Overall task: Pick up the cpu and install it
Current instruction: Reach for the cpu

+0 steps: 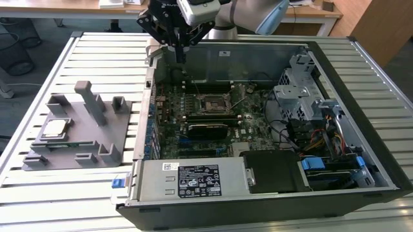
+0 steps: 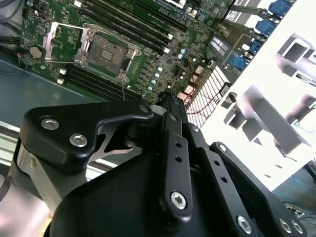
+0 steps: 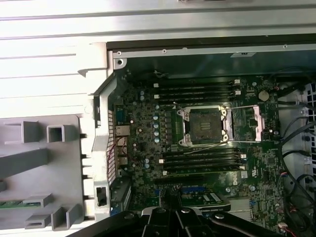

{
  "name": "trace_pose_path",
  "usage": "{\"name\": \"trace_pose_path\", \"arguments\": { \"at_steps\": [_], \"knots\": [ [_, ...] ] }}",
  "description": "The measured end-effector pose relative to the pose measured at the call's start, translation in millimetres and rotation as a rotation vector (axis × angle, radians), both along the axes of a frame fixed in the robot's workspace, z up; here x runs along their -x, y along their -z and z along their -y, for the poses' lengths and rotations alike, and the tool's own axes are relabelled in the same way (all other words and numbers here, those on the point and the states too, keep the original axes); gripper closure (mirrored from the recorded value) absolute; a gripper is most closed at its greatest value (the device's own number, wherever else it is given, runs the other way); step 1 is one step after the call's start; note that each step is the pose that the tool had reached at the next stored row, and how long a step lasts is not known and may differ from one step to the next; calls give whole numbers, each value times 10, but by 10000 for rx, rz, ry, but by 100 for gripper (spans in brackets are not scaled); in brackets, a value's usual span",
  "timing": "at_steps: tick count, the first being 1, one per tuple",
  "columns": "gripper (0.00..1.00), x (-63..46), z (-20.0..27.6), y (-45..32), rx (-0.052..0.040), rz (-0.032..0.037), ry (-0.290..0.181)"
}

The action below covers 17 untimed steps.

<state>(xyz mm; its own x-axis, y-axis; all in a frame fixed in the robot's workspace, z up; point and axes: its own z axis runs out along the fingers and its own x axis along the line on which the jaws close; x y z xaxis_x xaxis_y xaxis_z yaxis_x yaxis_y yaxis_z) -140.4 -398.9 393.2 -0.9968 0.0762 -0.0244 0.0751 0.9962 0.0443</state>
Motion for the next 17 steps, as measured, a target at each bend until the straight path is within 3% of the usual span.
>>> {"name": "trace_pose_path", "arguments": {
  "at_steps": [17],
  "knots": [
    [89, 99, 0, 3, -1, -1, 0]
  ]
}}
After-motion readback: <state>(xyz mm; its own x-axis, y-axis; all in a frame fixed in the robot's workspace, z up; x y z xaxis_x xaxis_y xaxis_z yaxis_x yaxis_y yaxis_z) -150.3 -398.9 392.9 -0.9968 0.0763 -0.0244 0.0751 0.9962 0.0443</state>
